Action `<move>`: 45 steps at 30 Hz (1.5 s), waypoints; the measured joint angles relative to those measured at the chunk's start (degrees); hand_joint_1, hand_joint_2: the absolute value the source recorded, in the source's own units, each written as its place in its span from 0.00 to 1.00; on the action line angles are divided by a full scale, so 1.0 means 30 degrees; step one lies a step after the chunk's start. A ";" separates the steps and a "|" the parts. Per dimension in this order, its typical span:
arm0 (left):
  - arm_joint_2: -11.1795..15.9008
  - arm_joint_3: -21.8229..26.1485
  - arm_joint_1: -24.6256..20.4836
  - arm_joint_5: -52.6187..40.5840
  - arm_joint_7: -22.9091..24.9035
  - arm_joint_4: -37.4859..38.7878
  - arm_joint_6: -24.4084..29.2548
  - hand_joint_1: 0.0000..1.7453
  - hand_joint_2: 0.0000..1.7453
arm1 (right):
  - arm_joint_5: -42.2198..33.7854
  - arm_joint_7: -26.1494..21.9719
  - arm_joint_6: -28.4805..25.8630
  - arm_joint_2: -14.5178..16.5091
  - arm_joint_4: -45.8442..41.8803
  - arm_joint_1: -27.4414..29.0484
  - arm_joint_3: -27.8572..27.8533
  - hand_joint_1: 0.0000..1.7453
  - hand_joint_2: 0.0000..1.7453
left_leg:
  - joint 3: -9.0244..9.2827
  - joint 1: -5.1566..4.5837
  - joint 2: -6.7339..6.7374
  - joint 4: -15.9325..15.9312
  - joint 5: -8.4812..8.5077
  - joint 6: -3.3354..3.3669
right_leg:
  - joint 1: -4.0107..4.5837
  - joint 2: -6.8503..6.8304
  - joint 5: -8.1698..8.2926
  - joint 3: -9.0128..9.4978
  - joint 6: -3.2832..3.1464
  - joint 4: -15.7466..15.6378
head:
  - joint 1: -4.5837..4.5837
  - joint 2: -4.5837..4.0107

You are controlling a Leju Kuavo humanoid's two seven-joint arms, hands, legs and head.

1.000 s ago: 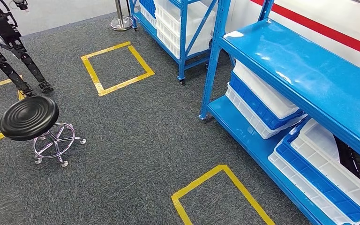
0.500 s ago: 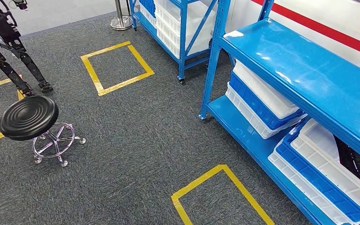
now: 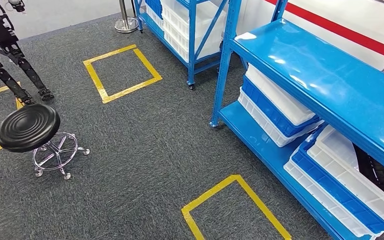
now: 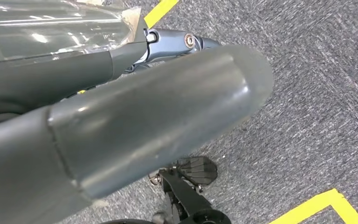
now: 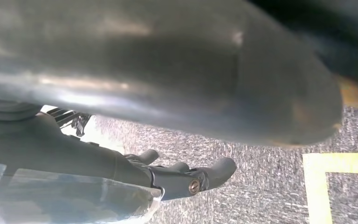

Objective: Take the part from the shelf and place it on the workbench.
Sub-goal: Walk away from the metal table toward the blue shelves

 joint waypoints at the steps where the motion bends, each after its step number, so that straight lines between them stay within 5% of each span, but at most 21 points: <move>1: 0.0000 0.0000 0.0001 0.0000 -0.0002 0.0000 0.0011 0.00 0.00 | 0.0013 0.0015 0.0000 -0.0018 0.0000 0.0010 0.0000 0.00 0.00 | 0.0027 0.0030 0.0031 0.0006 -0.0043 -0.0079 | -0.0135 -0.0026 0.0164 -0.0011 0.0197 -0.0015 | 0.0002 0.0000; 4: 0.0038 0.0000 0.0003 0.0000 -0.0007 -0.0011 0.0035 0.00 0.00 | 0.0042 0.0049 0.0002 -0.0044 0.0000 -0.0002 0.0000 0.00 0.00 | 0.0204 0.0150 0.0061 0.0094 -0.0274 -0.0535 | -0.0508 -0.0237 0.1418 0.1578 0.0887 -0.3042 | 0.0056 0.0000; 5: 0.0077 0.0000 -0.0001 0.0000 -0.0020 -0.0024 0.0049 0.00 0.00 | 0.0044 0.0049 0.0002 -0.0024 0.0000 -0.0022 0.0000 0.00 0.00 | 0.0257 0.0149 0.0070 0.0149 -0.0409 -0.0749 | -0.0548 -0.0283 0.1653 0.2081 0.0878 -0.3925 | 0.0060 -0.0001; 8: 0.0129 -0.0004 -0.0029 -0.0002 -0.0097 -0.0044 0.0095 0.00 0.00 | 0.0044 0.0049 0.0002 0.0040 -0.0002 -0.0042 0.0000 0.00 0.00 | 0.0380 0.0232 0.0092 0.0163 -0.0636 -0.1181 | -0.0435 -0.0240 0.1690 0.2539 0.0223 -0.4647 | -0.0013 -0.0002; 11: 0.0064 -0.0002 -0.0038 -0.0005 -0.0138 -0.0031 0.0111 0.00 0.00 | 0.0044 0.0049 0.0002 -0.0009 -0.0002 0.0007 -0.0002 0.00 0.00 | -0.0004 0.0455 0.0064 0.1176 -0.1247 -0.1244 | -0.0249 -0.0170 0.1584 0.2681 -0.0337 -0.4658 | -0.0064 -0.0002; 14: 0.0042 -0.0007 -0.0022 -0.0007 -0.0148 -0.0027 0.0164 0.00 0.00 | 0.0044 0.0049 0.0002 -0.0049 -0.0002 0.0016 -0.0007 0.00 0.00 | -0.2116 0.0285 -0.0003 0.4938 -0.2763 -0.1009 | 0.0111 -0.0140 0.1424 0.2812 -0.0684 -0.4666 | -0.0118 -0.0002; 16: 0.0040 -0.0004 0.0005 -0.0004 -0.0144 -0.0024 0.0191 0.00 0.00 | 0.0044 0.0049 0.0002 -0.0047 -0.0002 0.0018 -0.0007 0.00 0.00 | -0.3106 0.0068 -0.0077 0.6139 -0.2641 -0.0714 | 0.0375 -0.0088 0.1289 0.2987 -0.0883 -0.4666 | -0.0118 -0.0002; 20: 0.0075 -0.0004 0.0001 0.0000 -0.0138 -0.0029 0.0208 0.00 0.00 | 0.0073 0.0042 0.0002 -0.0011 0.0000 -0.0004 -0.0007 0.00 0.00 | -0.1767 -0.0583 -0.0232 0.2162 0.0031 0.0188 | 0.0647 0.0058 0.0948 0.3432 -0.1102 -0.4687 | -0.0089 0.0000; 23: 0.0115 -0.0005 -0.0041 0.0000 -0.0135 -0.0029 0.0209 0.00 0.00 | 0.0102 0.0016 0.0005 0.0069 -0.0002 -0.0041 -0.0005 0.00 0.00 | -0.1306 -0.0843 -0.0166 0.1096 0.0055 0.0364 | 0.0674 0.0105 0.0737 0.3423 -0.0884 -0.4783 | -0.0100 0.0000; 26: 0.0076 0.0000 -0.0017 0.0004 -0.0138 -0.0024 0.0213 0.00 0.00 | 0.0129 0.0000 0.0009 0.0029 -0.0009 -0.0031 -0.0005 0.00 0.00 | -0.0792 -0.0660 -0.0175 0.0406 0.0247 0.0389 | 0.0740 -0.0021 0.0440 0.3344 -0.0717 -0.4275 | -0.0104 0.0002; 30: 0.0053 0.0000 -0.0015 0.0004 -0.0140 -0.0022 0.0211 0.00 0.00 | 0.0146 -0.0016 0.0007 -0.0062 -0.0009 -0.0004 -0.0018 0.00 0.00 | -0.0253 -0.0527 -0.0112 0.0113 0.0073 0.0355 | 0.0433 -0.0082 -0.0799 0.0911 -0.0485 -0.0213 | -0.0064 -0.0002; 32: 0.0049 0.0000 -0.0010 0.0000 -0.0137 -0.0018 0.0208 0.00 0.00 | 0.0142 -0.0011 0.0006 -0.0080 -0.0009 0.0041 -0.0026 0.00 0.00 | 0.0053 -0.0435 -0.0137 0.0123 -0.0198 0.0225 | 0.0180 -0.0102 -0.0317 0.0451 -0.0029 -0.0156 | -0.0064 -0.0002; 35: 0.0055 0.0000 0.0002 -0.0005 -0.0135 -0.0015 0.0206 0.00 0.00 | 0.0138 0.0000 0.0007 -0.0060 -0.0002 0.0094 -0.0036 0.00 0.00 | 0.0530 -0.0302 -0.0159 0.0167 -0.0727 -0.0193 | -0.0168 -0.0363 0.1670 0.1727 0.0665 -0.3681 | -0.0003 -0.0002; 37: 0.0073 -0.0002 -0.0015 -0.0007 -0.0135 -0.0015 0.0209 0.00 0.00 | 0.0138 0.0004 0.0009 -0.0047 0.0009 0.0067 -0.0042 0.00 0.00 | 0.0645 -0.0336 -0.0138 0.0170 -0.1027 -0.0492 | -0.0140 -0.0444 0.2065 0.2189 0.0416 -0.4679 | 0.0013 -0.0002; 41: 0.0060 -0.0002 -0.0043 -0.0007 -0.0133 -0.0013 0.0209 0.00 0.00 | 0.0146 0.0047 0.0011 -0.0069 0.0007 0.0053 -0.0044 0.00 0.00 | 0.0667 -0.0140 -0.0084 0.0590 -0.1522 -0.0867 | -0.0087 -0.0276 0.1832 0.2463 -0.0365 -0.4759 | -0.0098 0.0000; 43: 0.0040 -0.0004 -0.0041 -0.0017 -0.0135 -0.0009 0.0211 0.00 0.00 | 0.0166 0.0069 0.0013 -0.0076 0.0005 0.0065 -0.0044 0.00 0.00 | -0.0310 -0.0063 -0.0116 0.2555 -0.2404 -0.0972 | -0.0063 -0.0256 0.1675 0.2691 -0.0677 -0.4798 | -0.0165 -0.0002; 45: 0.0029 -0.0007 -0.0026 -0.0024 -0.0135 -0.0007 0.0220 0.00 0.00 | 0.0199 0.0071 0.0016 -0.0080 0.0005 0.0053 -0.0044 0.00 0.00 | -0.2007 -0.0051 -0.0145 0.5168 -0.3175 -0.1013 | 0.0069 -0.0233 0.1476 0.2886 -0.0911 -0.4798 | -0.0188 -0.0002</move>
